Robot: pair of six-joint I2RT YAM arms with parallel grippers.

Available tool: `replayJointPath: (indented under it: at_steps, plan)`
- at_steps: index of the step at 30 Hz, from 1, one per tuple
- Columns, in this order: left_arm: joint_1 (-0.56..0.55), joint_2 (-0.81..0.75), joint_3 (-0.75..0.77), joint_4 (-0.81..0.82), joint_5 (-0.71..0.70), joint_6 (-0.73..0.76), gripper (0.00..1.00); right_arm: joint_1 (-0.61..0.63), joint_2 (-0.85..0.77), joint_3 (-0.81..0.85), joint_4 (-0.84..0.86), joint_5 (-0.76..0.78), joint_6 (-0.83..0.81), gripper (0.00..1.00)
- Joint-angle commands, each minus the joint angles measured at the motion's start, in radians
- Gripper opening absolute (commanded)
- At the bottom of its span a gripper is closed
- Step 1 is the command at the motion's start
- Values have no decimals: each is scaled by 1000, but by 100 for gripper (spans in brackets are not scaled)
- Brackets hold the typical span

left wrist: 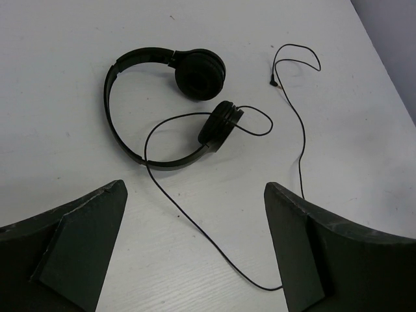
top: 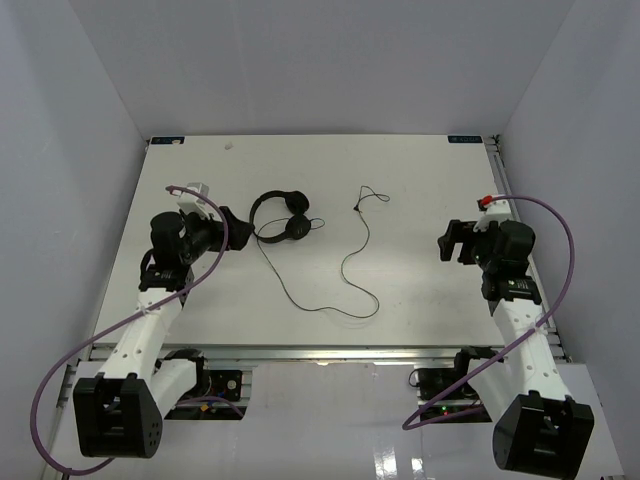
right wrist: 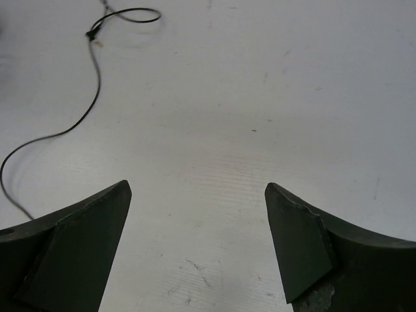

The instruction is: Wrap the headphones

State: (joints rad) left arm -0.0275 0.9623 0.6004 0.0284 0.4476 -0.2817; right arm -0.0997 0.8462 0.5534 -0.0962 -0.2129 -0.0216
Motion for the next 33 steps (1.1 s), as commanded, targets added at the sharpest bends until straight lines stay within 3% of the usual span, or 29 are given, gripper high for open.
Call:
replayJointPath:
  at_steps: [1,3,6,10,16,27,33]
  plan:
    - [3,21,42,-24,-41,-1,98,-3,44,57,-48,-488,-281,90]
    - [3,53,50,-23,-57,2,98,14,121,117,-212,-724,-581,90]
    - [3,120,88,-65,-62,3,98,44,205,184,-394,-765,-734,90]
    - [3,310,233,-133,-29,23,97,44,237,126,-299,-776,-647,90]
    - [-4,642,524,-291,-106,64,96,39,133,79,-270,-776,-694,90]
    - [-117,1120,1039,-557,-363,181,73,13,95,69,-270,-784,-697,90]
    - [-188,1175,1052,-591,-472,246,60,-5,94,69,-270,-802,-689,90]
